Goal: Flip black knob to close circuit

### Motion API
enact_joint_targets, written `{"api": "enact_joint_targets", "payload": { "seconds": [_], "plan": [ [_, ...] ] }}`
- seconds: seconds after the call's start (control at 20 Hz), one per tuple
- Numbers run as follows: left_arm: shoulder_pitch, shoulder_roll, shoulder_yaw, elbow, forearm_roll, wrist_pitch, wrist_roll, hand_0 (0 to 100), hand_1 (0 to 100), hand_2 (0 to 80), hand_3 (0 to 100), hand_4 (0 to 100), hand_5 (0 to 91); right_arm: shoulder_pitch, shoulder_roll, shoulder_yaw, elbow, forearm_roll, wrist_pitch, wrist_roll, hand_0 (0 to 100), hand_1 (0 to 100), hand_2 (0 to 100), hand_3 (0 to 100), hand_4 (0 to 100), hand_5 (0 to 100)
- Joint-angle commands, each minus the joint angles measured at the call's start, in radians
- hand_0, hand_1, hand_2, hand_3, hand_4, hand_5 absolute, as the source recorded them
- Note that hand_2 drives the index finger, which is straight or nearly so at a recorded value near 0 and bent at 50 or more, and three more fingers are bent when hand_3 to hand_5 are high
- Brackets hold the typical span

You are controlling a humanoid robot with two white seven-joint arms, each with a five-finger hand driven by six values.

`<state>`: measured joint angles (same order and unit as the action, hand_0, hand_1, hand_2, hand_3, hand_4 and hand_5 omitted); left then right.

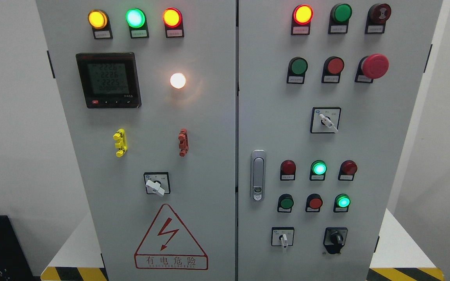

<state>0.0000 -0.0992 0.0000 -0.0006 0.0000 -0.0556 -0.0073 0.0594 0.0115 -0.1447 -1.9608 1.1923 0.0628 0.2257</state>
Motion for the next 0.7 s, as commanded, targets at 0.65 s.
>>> {"api": "enact_joint_targets", "payload": {
  "seconds": [0.65],
  "plan": [
    [0.034,0.0,0.011,-0.033,0.008,0.0,0.0,0,0,0.0,5,3,0.0,-0.174,-0.013,0.065,0.221,0.105,0.037,-0.049,0,6,86,100,80,83]
  ]
}}
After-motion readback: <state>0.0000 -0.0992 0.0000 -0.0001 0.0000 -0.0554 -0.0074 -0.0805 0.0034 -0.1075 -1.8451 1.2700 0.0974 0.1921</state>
